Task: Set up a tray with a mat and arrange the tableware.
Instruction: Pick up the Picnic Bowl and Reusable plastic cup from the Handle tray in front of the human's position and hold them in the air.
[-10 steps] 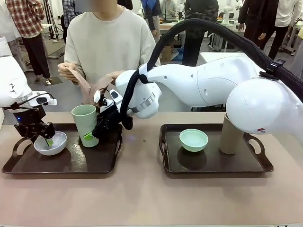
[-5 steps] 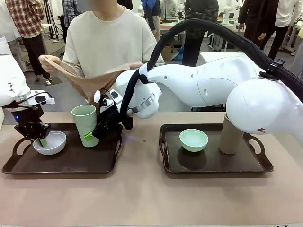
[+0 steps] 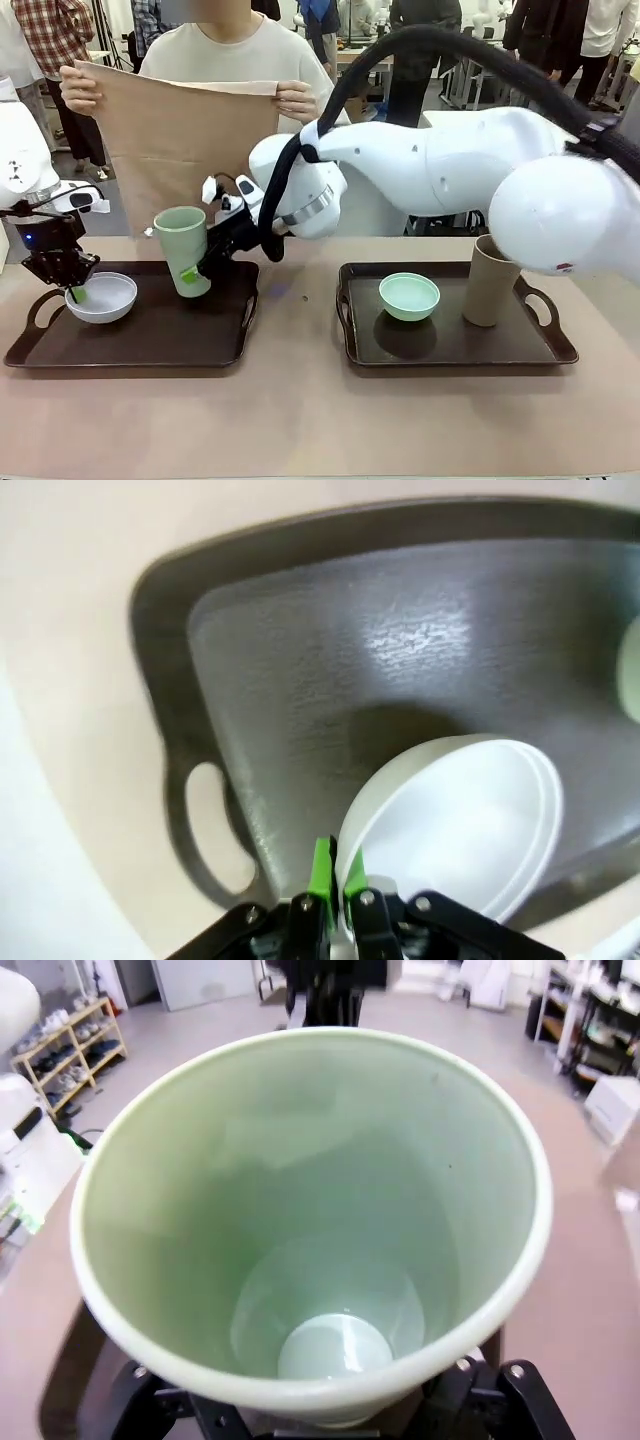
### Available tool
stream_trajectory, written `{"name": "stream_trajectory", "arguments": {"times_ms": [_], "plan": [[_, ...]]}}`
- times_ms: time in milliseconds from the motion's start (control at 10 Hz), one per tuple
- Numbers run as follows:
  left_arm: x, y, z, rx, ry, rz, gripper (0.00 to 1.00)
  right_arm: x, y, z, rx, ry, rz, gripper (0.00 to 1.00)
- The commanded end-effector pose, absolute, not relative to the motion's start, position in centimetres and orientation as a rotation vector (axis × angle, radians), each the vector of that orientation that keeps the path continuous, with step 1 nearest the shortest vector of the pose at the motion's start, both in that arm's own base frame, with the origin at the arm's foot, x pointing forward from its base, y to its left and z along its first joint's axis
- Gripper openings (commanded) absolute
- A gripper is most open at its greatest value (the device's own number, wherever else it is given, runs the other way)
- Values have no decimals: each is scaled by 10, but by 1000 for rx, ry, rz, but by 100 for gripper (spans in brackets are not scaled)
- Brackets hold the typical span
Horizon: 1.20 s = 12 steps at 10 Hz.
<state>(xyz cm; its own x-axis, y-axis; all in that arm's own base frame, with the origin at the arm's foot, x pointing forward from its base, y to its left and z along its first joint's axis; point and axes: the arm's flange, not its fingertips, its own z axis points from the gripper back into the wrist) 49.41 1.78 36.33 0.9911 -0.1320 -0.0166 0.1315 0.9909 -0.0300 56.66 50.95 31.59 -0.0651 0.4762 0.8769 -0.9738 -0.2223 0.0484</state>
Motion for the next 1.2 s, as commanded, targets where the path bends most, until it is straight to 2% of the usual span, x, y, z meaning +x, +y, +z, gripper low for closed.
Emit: {"name": "stream_trajectory", "arguments": {"times_ms": [0,300,600,900,1100], "plan": [[472,13,407,-5,25,-116,0,521,480,378,987,-796,1623,25],[438,5,485,-22,-51,-109,0,474,452,453,875,-845,1633,25],[412,2,544,-19,-153,-79,0,444,443,486,836,-880,1649,25],[409,7,555,-28,-167,-101,0,449,440,484,841,-881,1649,25],[409,7,555,-28,-167,-101,0,445,450,503,828,-869,1647,25]]}}
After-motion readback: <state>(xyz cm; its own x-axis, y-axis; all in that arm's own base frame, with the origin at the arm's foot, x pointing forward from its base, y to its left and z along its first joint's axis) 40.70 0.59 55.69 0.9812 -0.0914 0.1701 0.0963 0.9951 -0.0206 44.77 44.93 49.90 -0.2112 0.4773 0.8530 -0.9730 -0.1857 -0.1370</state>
